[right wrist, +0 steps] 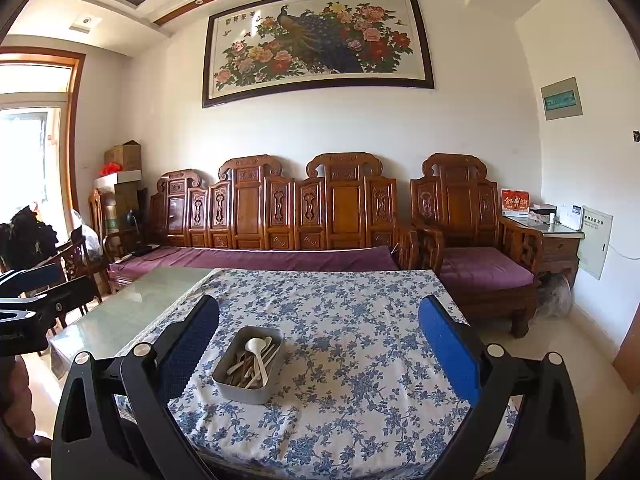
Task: Organize utensils
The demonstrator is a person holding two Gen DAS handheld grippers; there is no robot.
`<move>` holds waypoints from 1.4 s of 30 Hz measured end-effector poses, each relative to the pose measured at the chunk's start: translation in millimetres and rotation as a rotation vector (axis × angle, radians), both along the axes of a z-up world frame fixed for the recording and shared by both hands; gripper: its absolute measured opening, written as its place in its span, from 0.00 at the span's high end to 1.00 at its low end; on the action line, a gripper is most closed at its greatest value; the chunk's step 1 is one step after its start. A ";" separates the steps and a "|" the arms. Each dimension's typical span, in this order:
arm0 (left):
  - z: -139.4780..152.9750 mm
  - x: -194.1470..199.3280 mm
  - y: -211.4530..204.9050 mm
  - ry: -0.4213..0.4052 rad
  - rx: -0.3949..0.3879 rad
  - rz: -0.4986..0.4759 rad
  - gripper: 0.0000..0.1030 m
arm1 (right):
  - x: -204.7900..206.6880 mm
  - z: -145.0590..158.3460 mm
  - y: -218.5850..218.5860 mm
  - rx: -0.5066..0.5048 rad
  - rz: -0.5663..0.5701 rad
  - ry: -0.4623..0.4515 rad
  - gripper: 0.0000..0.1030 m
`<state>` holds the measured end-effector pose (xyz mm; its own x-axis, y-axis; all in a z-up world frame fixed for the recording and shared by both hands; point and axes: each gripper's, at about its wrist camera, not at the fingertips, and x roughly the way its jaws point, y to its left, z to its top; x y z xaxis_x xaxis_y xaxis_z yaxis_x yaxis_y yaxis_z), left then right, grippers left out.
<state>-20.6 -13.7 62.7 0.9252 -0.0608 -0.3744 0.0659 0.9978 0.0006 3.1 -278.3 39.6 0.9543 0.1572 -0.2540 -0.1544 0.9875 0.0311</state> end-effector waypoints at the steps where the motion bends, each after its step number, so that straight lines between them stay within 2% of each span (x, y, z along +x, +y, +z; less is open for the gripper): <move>1: -0.1 -0.1 0.5 0.000 -0.001 0.000 0.08 | 0.3 0.2 -0.5 -0.001 0.000 0.000 0.03; 42: 0.5 -2.1 -1.0 -0.006 0.001 0.000 0.08 | 0.2 -5.9 0.7 0.001 0.007 0.008 0.03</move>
